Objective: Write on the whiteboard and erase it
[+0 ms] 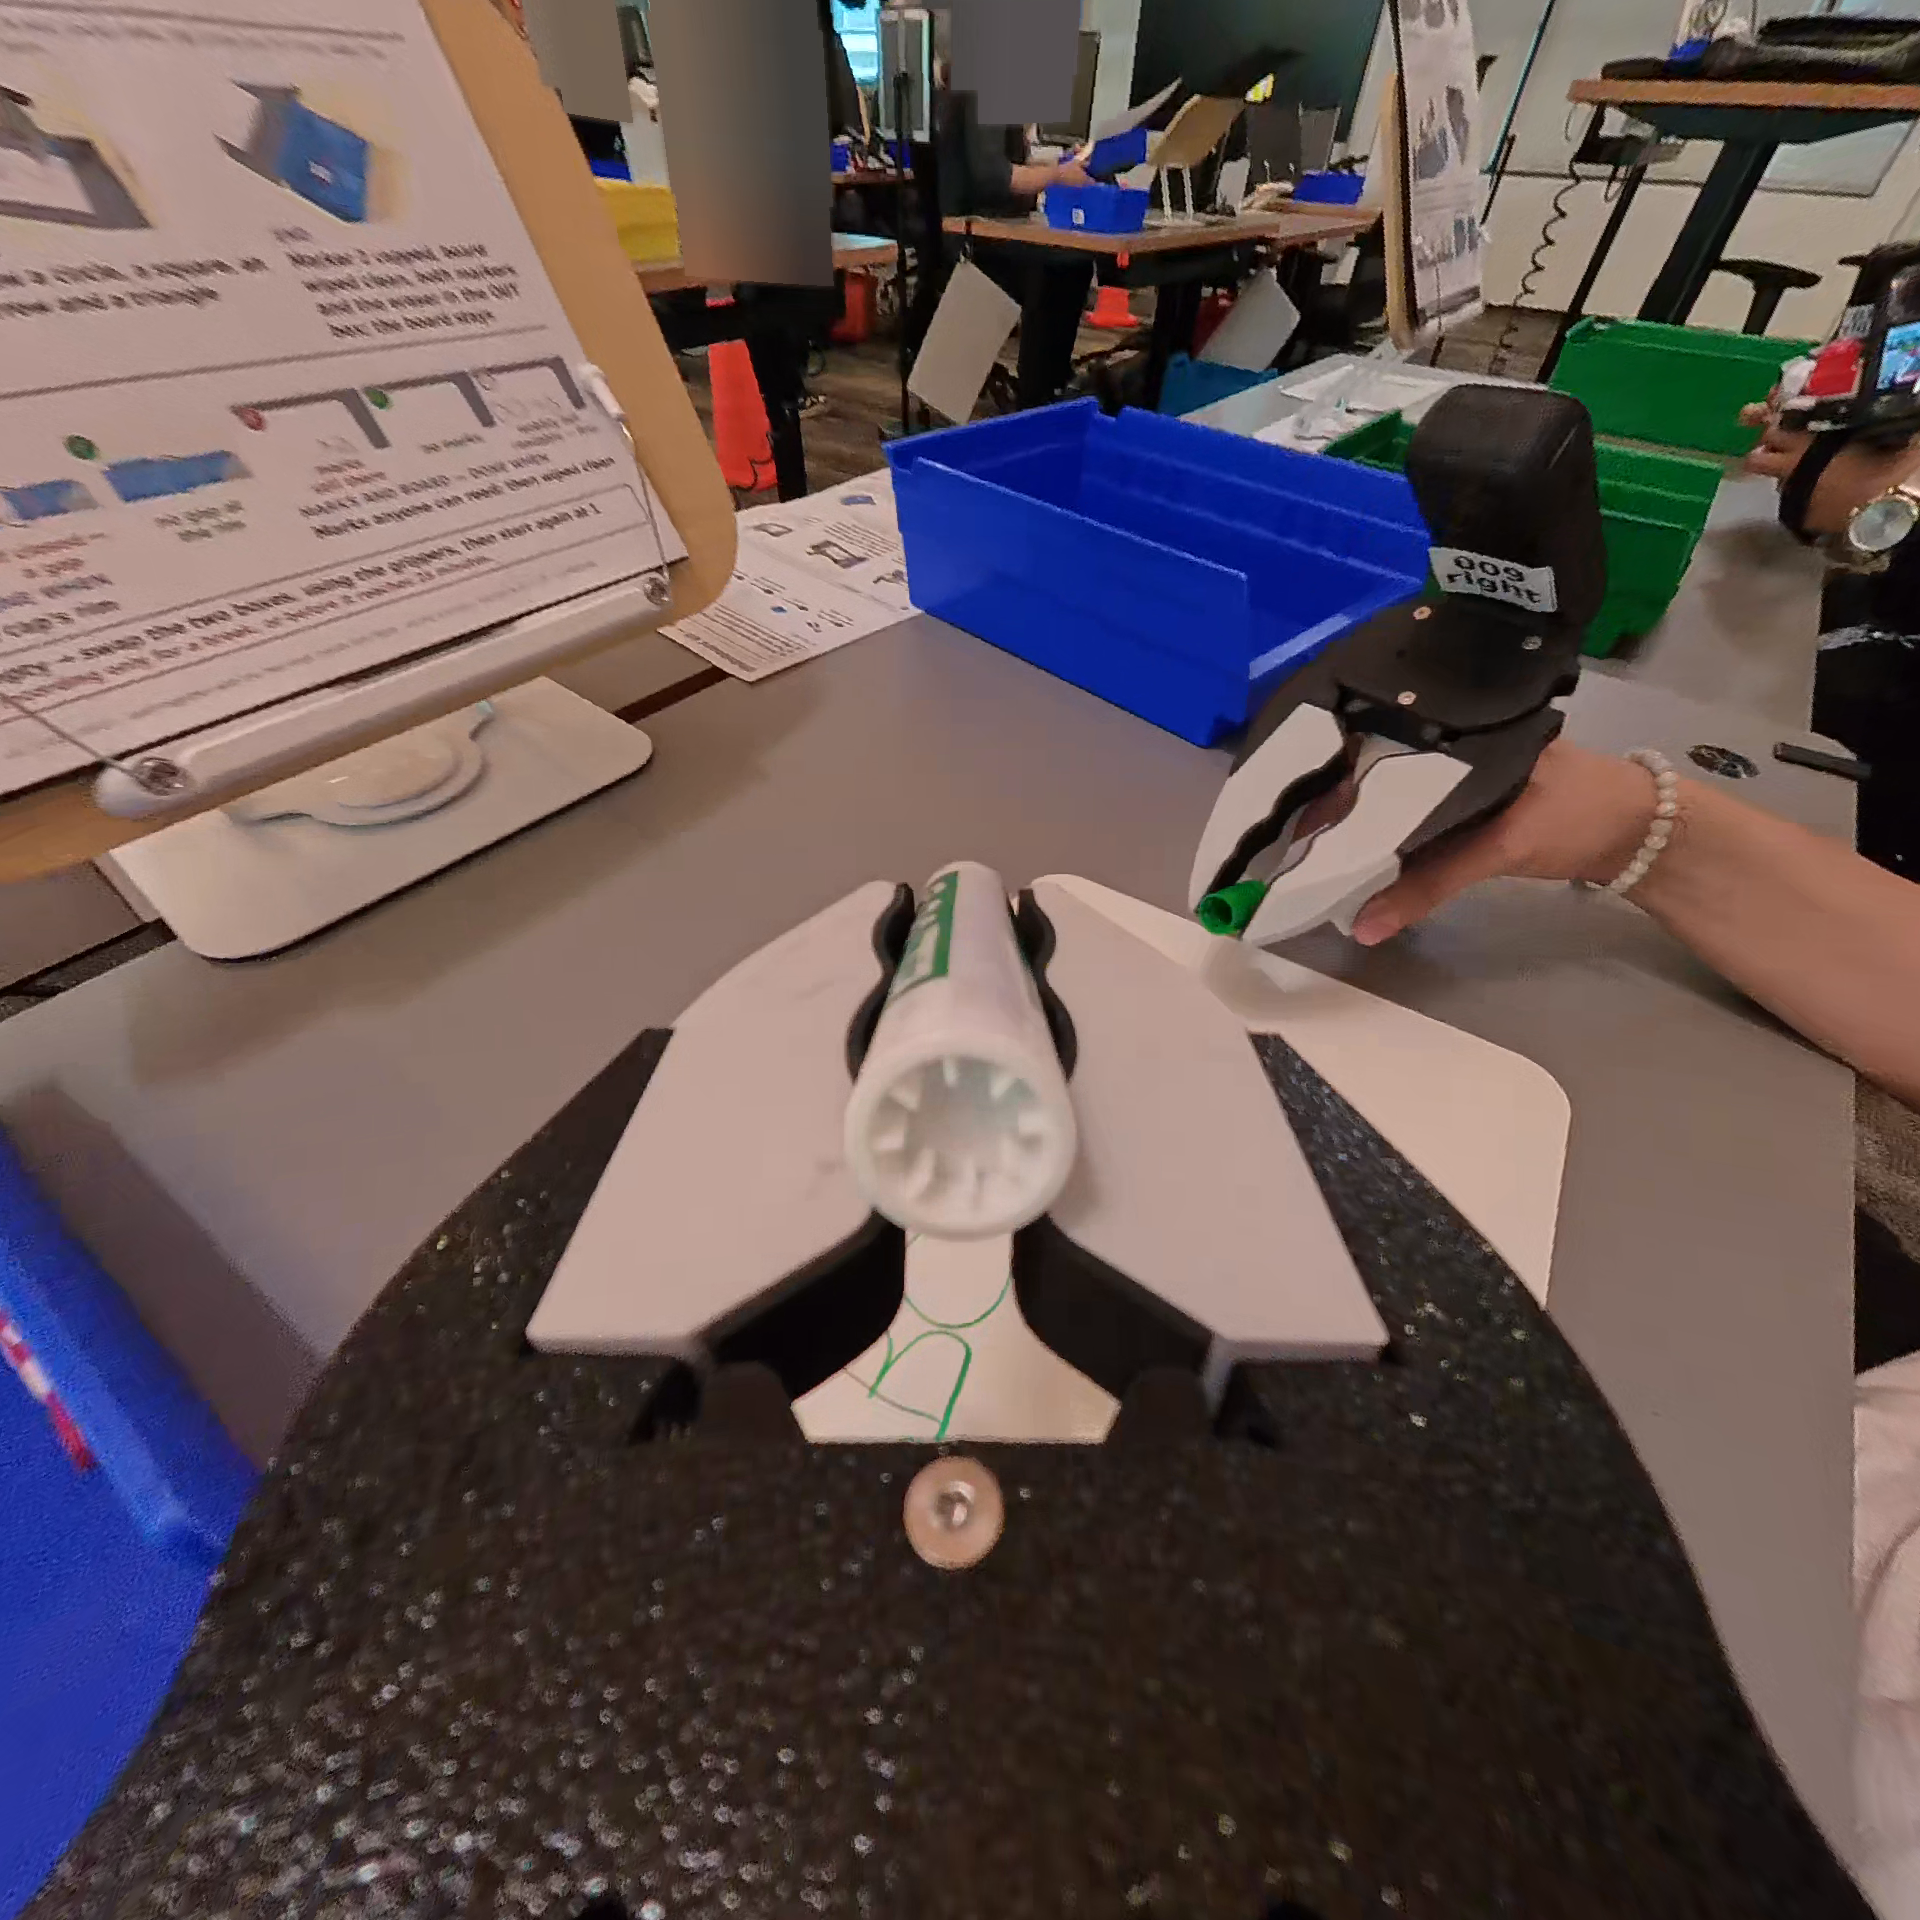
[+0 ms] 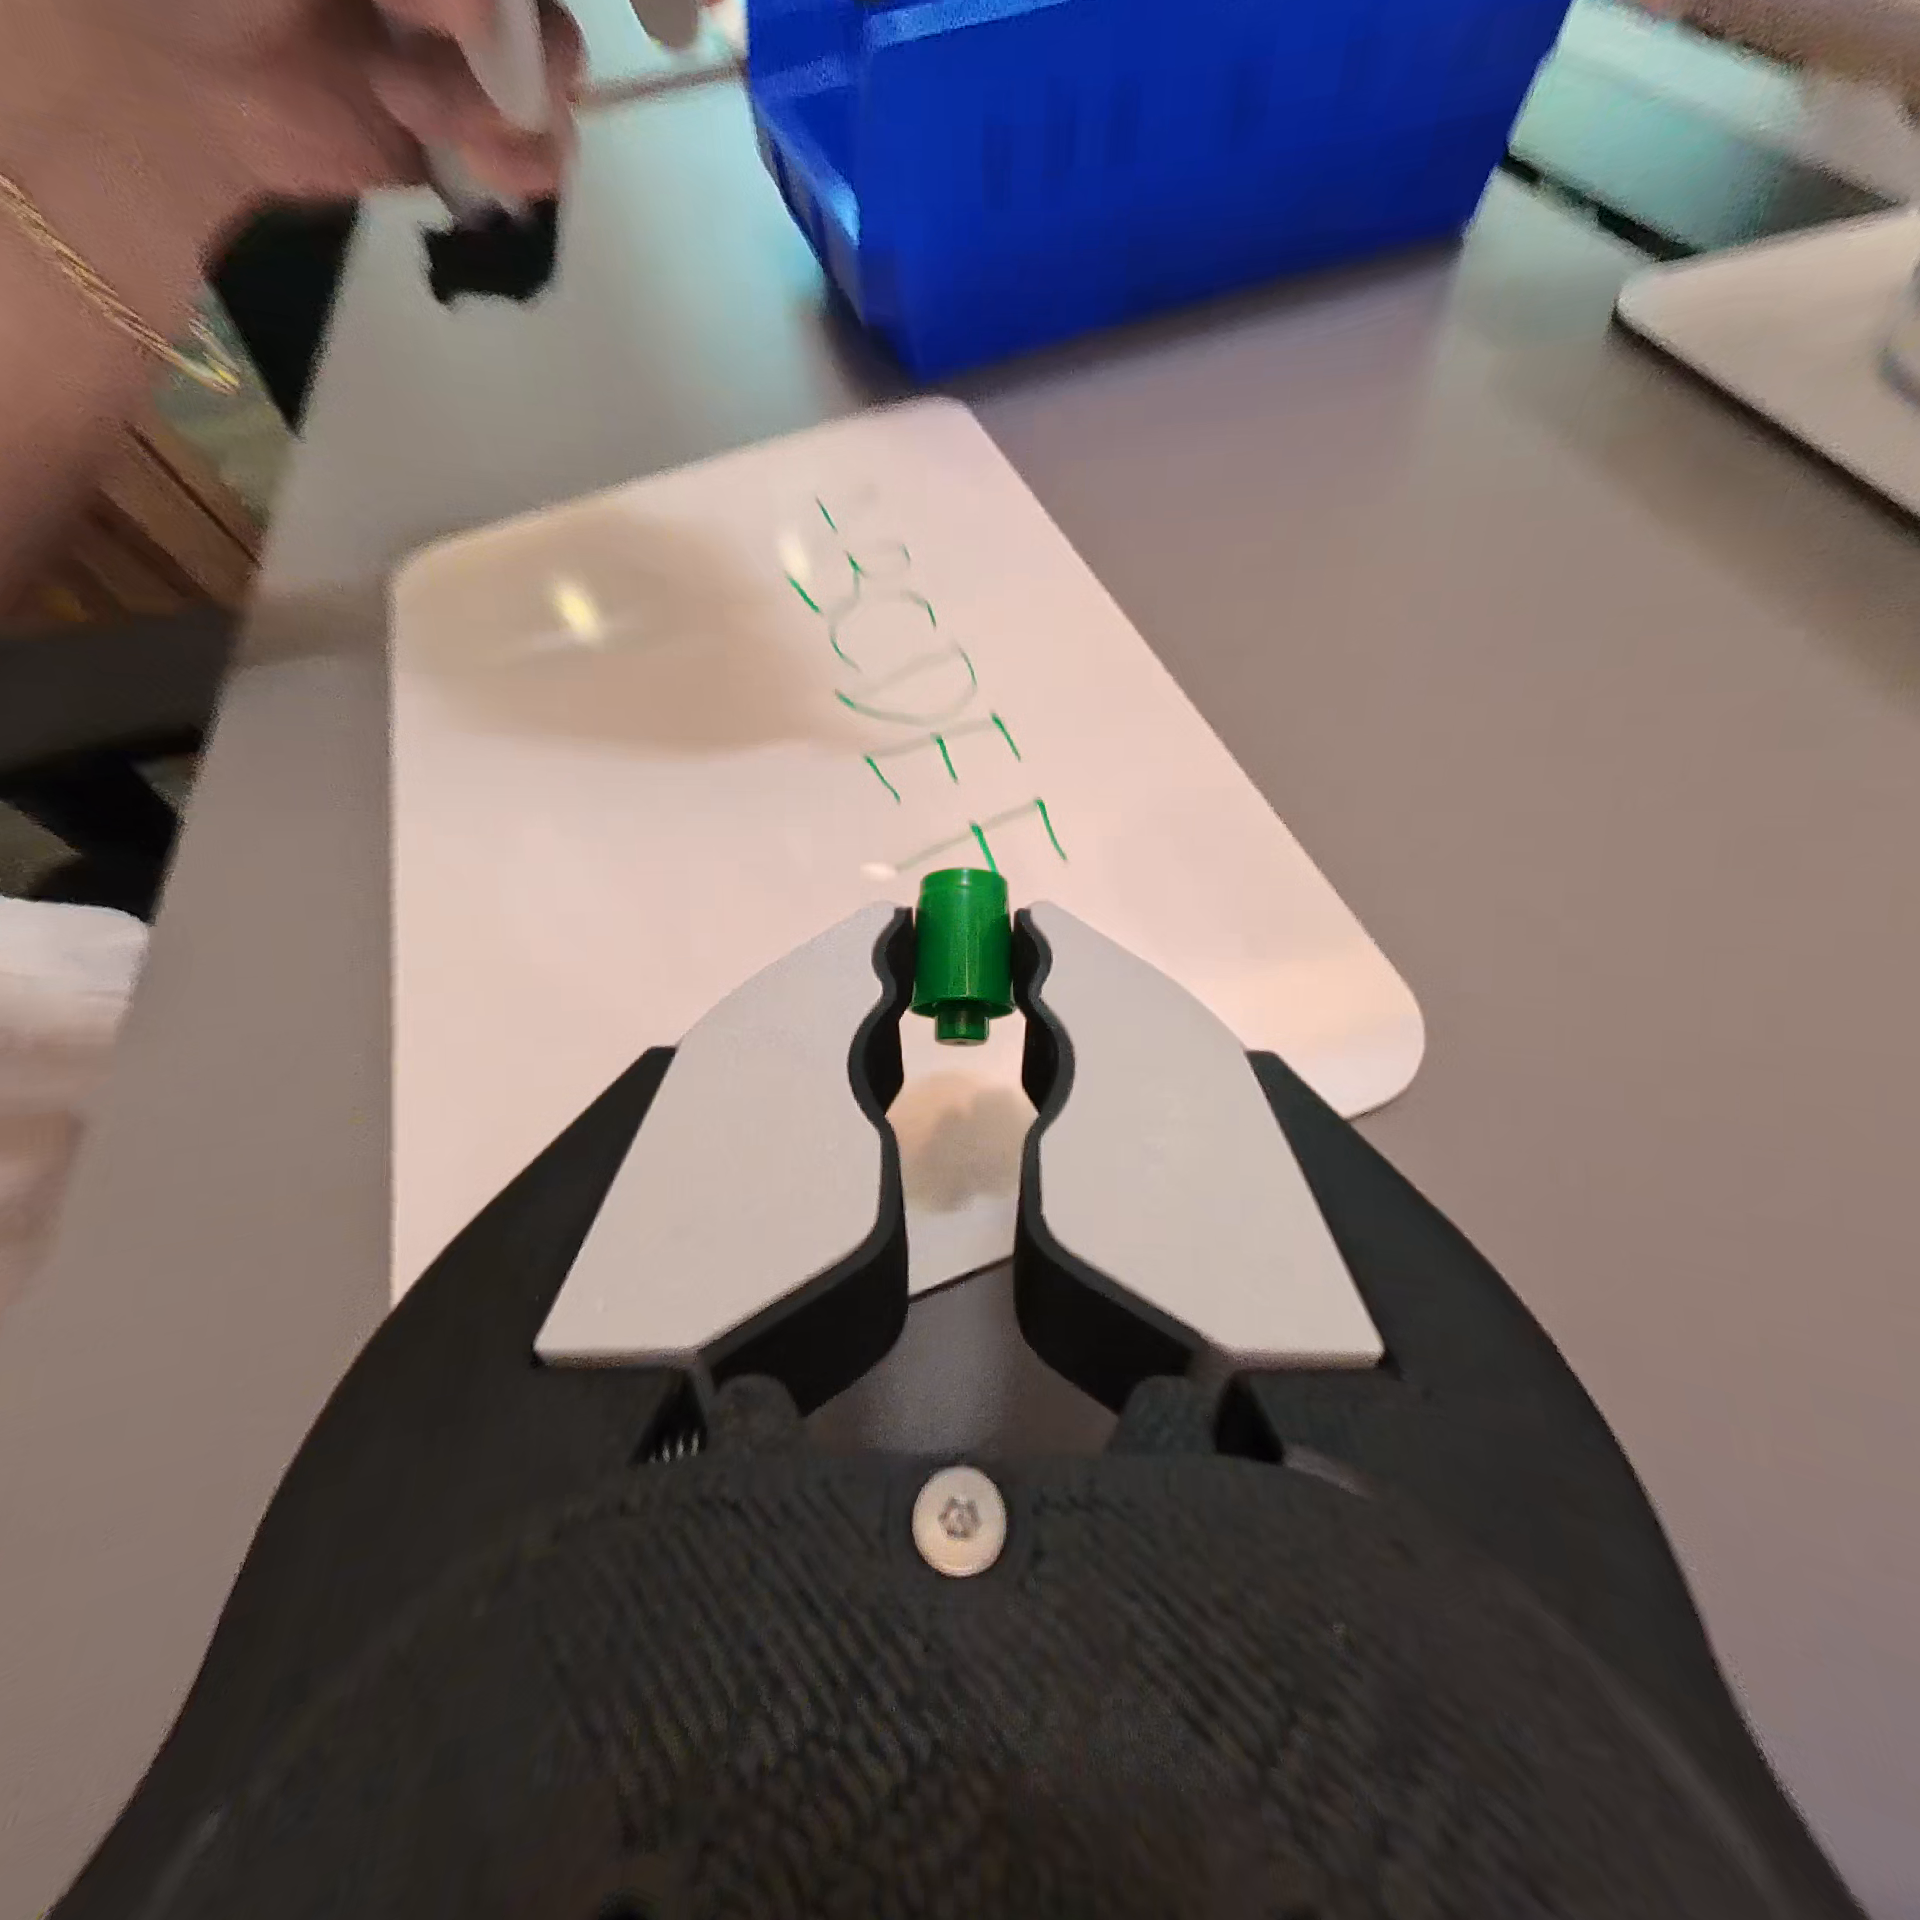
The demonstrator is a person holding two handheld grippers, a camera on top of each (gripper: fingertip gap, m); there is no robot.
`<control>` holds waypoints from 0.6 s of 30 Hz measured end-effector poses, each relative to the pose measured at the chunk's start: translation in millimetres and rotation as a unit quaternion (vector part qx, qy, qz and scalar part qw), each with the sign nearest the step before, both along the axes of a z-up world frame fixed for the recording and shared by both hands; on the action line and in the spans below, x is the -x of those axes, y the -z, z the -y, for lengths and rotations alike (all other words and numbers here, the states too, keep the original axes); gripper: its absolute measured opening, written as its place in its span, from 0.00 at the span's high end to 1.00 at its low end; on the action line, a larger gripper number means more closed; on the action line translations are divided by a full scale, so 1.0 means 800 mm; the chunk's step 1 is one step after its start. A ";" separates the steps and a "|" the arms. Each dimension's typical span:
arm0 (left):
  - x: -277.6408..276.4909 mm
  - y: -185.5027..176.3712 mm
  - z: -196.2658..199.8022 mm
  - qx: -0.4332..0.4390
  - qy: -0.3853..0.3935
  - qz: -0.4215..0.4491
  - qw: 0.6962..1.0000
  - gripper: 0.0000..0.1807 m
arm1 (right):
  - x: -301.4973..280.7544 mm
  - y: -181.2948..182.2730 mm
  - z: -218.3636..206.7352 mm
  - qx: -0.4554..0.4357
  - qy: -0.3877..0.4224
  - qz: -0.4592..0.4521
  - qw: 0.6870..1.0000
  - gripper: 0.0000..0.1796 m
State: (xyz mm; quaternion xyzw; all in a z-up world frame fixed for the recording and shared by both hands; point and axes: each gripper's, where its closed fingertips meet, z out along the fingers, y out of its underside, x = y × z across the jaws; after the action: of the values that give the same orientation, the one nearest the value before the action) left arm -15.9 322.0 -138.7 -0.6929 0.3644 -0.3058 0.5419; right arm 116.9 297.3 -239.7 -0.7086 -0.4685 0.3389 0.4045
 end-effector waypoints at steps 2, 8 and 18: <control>0.005 -0.010 0.005 -0.004 0.006 0.014 1.000 0.90 | -0.003 -0.019 -0.003 -0.021 -0.008 -0.020 1.000 0.90; -0.009 -0.014 0.012 0.004 0.035 0.045 0.998 0.89 | 0.008 -0.080 -0.030 -0.132 -0.058 -0.013 0.989 0.90; -0.039 -0.002 0.028 0.028 0.082 0.062 0.994 0.90 | 0.050 -0.088 -0.009 -0.210 -0.103 -0.070 0.970 0.90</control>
State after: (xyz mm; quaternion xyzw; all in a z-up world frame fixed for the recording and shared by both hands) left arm 15.5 299.9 -137.2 -0.6553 0.3768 -0.4022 0.5166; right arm 76.8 304.8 -169.4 -0.5299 -0.5700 0.3218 0.5392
